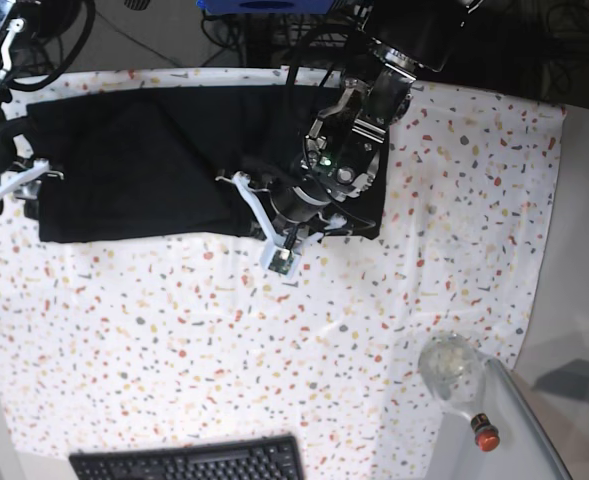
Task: Layout the t-shirt on the table in an organized manner, then fold the t-shirt properly
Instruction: 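Release and reposition the left gripper at the folded end of the shirt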
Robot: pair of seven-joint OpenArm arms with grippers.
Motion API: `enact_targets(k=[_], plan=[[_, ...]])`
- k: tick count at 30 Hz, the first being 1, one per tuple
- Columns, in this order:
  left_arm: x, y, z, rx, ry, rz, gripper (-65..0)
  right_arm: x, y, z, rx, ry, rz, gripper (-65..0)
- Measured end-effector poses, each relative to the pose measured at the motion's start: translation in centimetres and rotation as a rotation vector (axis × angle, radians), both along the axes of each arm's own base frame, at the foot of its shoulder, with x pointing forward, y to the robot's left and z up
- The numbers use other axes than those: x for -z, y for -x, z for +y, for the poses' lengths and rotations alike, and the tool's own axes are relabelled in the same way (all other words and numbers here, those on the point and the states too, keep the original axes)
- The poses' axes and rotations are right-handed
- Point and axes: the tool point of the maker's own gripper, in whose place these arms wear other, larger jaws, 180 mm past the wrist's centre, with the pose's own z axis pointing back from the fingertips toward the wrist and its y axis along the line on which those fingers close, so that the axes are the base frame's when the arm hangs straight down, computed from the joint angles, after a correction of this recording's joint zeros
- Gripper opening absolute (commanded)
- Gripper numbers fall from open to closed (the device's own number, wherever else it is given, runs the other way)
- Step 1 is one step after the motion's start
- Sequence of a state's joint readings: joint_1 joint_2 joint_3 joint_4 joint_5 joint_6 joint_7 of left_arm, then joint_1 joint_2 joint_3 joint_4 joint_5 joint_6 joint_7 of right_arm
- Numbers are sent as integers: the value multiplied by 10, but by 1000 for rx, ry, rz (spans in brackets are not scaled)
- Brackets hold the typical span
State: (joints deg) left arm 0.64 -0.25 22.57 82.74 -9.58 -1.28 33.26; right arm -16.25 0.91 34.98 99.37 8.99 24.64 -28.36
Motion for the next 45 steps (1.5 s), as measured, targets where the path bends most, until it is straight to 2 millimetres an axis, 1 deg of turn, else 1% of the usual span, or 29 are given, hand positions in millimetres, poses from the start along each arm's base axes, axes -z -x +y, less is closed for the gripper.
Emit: enact_targets(k=[2,3,4,5,8,9,11,13,15,16,18,19,20,21,23,24,26,27,28,30,33,35,37,39,41,42,45], plan=[[-21,0,9,11,10,-71,-650,0,0,0,0,0,2,-302],[-25,4,17,13,-6,-86,-650,0,1,-1,2,2,0,-302],[-24,11,28,14,-28,-88,-650,0,2,-2,5,2,2,-302],[-18,20,40,7,-60,-73,-650,1,3,-2,6,2,6,-302],[12,57,79,-35,-123,34,-650,1,3,-2,7,1,8,-302],[20,66,91,-64,-136,62,-650,1,3,-3,7,2,8,-302],[32,75,109,-108,-148,101,-650,1,3,-3,7,2,7,-302],[43,77,125,-143,-171,128,-650,1,3,-2,7,1,8,-299],[54,82,134,-155,-191,153,-650,3,2,-1,6,-6,18,-299],[56,84,136,-160,-193,162,-650,7,2,1,9,-25,48,-297],[55,84,134,-163,-186,161,-650,22,3,5,23,-89,132,-296],[53,84,133,-161,-184,162,-650,27,3,8,36,-154,158,-296],[46,81,134,-164,-176,148,-650,29,3,9,56,-228,166,-288],[36,75,136,-184,-155,120,-650,32,4,6,73,-297,174,-270],[16,64,158,-249,-158,54,-650,39,14,-6,54,-374,218,-236],[9,59,171,-279,-176,34,-650,44,17,-12,61,-420,235,-227],[1,57,193,-331,-200,12,-650,58,26,-24,67,-460,314,-219],[1,58,202,-350,-211,12,-650,63,27,-27,65,-470,336,-219],[2,60,210,-367,-216,19,-650,64,23,-29,59,-493,327,-218],[8,67,223,-362,-231,43,-650,69,18,-29,36,-516,328,-218],[22,79,245,-373,-258,94,-650,78,24,-36,8,-525,362,-218],[30,84,252,-366,-256,119,-650,87,35,-43,23,-538,405,-218],[37,86,250,-357,-244,128,-650,96,44,-40,34,-566,438,-218],[42,84,240,-340,-212,87,-650,98,41,-33,13,-570,444,-218],[57,90,231,-313,-199,101,-650,100,35,-20,-41,-561,462,-218],[60,89,226,-310,-186,82,-650,100,30,-14,-64,-563,462,-218],[66,84,223,-308,-173,74,-650,101,24,1,-94,-578,455,-218]])
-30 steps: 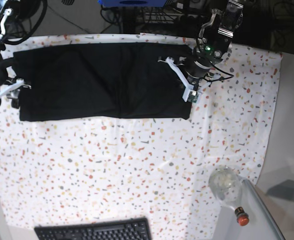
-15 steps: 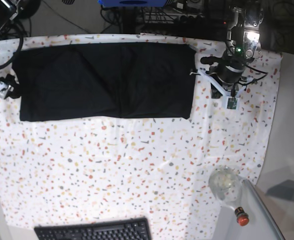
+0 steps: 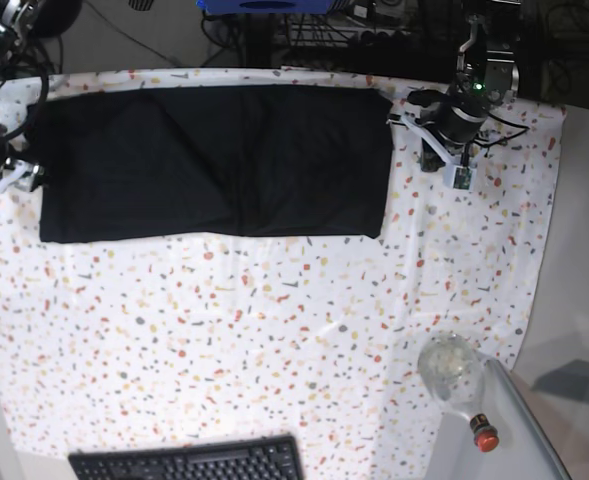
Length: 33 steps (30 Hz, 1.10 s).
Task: Layout the t-shirt on the table in an organized manner, then fold the t-shirt properly
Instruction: 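Release and reposition the left gripper at the folded end of the shirt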
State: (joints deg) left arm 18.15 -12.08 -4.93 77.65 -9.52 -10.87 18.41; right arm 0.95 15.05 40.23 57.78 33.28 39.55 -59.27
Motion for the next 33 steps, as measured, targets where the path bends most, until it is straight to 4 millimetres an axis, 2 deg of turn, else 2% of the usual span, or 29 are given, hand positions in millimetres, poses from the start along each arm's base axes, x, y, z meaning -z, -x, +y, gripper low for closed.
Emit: enact_targets(k=[4,11,14,16,18,22,23,27,33], plan=[[2,-12,-5,-9,22,-21,-650,2,-2,7,2,-14,-8,-218],[1,-22,-17,-34,38,-37,-650,4,-8,35,-36,-56,-26,-224],[2,-23,-23,-28,43,-38,-650,4,-9,39,-49,-58,-24,-231],[2,-23,-31,-5,49,-39,-650,4,-10,40,-45,-58,-30,-278],[2,-24,-35,7,52,-40,-650,5,-9,41,-49,-58,-23,-360],[3,-23,-43,29,58,-43,-650,10,-1,49,-68,-77,12,-609],[3,-23,-46,38,59,-42,-650,11,0,48,-73,-73,19,-650],[4,-23,-67,84,66,-45,-650,9,-4,46,-103,-56,39,-650],[2,-37,-102,95,110,-45,-650,-1,-13,31,-75,10,47,-650]])
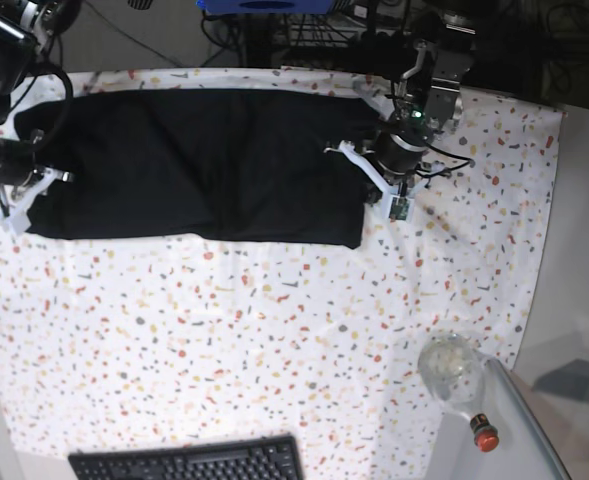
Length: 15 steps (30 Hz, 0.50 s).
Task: Layout the t-shirt on the table in an organized manner, then fold the t-shirt properly
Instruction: 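Release and reposition the left gripper at the folded end of the shirt, then lift the strip end with the right gripper and fold it toward the left gripper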
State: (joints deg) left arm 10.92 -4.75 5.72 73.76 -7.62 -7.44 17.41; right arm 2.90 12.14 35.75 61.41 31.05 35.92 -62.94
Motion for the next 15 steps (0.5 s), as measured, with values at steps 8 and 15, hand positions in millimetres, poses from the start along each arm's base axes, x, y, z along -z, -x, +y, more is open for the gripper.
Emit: enact_targets(k=[8,15], plan=[[0,-6,-41,76,51,6,-650,-66,-28,19,10,122,-65,-650],[-1,3,-66,124,110,27,-650,-90,-22,89,38,42,-80,-650]])
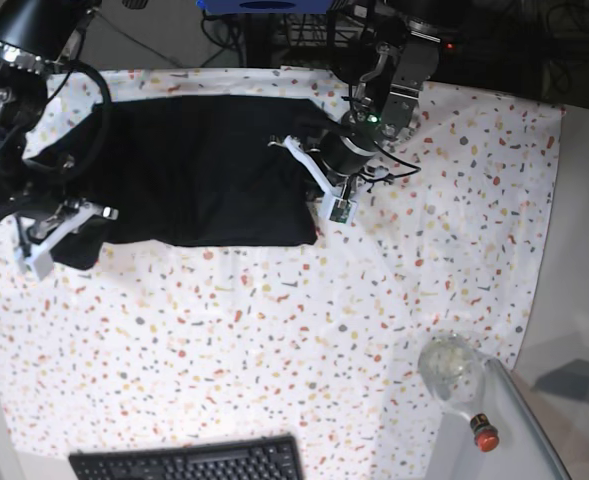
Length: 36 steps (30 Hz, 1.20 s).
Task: Layout the t-shirt on the table in an organized manner, then fold the t-shirt properly
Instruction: 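Lift the strip end with the right gripper and fold it toward the left gripper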
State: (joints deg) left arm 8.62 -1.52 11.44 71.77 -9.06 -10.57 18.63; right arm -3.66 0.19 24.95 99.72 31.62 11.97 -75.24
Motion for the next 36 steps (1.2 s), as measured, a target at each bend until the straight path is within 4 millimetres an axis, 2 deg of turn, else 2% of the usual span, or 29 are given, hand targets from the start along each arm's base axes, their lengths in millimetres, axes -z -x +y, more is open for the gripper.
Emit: enact_targets(k=[2,4,9,12,16,19,23,27,32,36], plan=[[0,0,1,1,-4,1,-650,2,4,27,-29,-47,19,-650],[0,0,0,1,-2,1,-650,2,5,45,-41,-78,32,-650],[0,0,1,1,-3,1,-650,5,14,82,-100,-117,52,-650],[0,1,1,1,-2,2,-650,-1,22,100,-101,-145,64,-650],[0,1,1,1,-2,2,-650,-7,18,110,-103,-152,39,-650],[1,1,1,1,-2,3,-650,3,11,109,-61,-156,22,-650],[1,2,1,1,-2,2,-650,9,16,111,-68,-158,47,-650],[0,2,0,1,-1,2,-650,6,18,134,-126,-183,42,-650],[1,3,0,0,-1,3,-650,17,8,137,-116,-188,55,-650],[0,3,0,0,0,2,-650,30,10,141,-115,-199,100,-650]])
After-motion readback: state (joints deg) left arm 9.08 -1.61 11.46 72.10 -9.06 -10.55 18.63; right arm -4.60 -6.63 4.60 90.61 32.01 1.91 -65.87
